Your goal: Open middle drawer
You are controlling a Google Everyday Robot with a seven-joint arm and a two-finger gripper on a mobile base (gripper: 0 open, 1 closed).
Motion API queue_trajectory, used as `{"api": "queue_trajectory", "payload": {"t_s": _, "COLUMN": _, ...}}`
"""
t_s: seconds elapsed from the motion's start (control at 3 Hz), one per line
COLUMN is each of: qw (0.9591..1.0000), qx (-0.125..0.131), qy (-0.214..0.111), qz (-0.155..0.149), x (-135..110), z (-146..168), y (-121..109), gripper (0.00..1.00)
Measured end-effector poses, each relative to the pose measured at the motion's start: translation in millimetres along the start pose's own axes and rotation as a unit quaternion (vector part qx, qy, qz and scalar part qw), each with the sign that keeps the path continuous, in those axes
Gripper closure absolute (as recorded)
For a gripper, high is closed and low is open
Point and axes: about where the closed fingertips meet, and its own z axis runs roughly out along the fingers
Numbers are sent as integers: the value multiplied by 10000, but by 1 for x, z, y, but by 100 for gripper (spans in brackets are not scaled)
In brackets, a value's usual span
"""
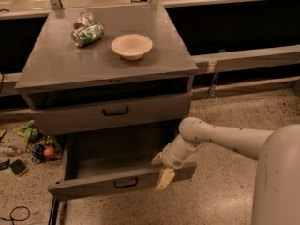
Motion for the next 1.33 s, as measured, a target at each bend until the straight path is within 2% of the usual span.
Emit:
{"api": "queue_trajectory", "payload": {"t_s": 0.67, "qw": 10000, "qx": -54, "qy": -73, "qz": 36, "x": -3, "z": 11, "y": 0, "gripper": 75}}
{"api": "queue_trajectory", "payload": {"t_s": 1.0, "qw": 9996, "qx": 63, "qy": 119, "qz": 266, "x": 6, "z": 0, "y": 8, "gripper": 100}}
{"api": "queue_trajectory", "payload": {"t_s": 1.33, "qw": 9985, "qx": 228, "qy": 369, "qz": 336, "x": 13, "z": -14, "y": 11, "gripper": 74}}
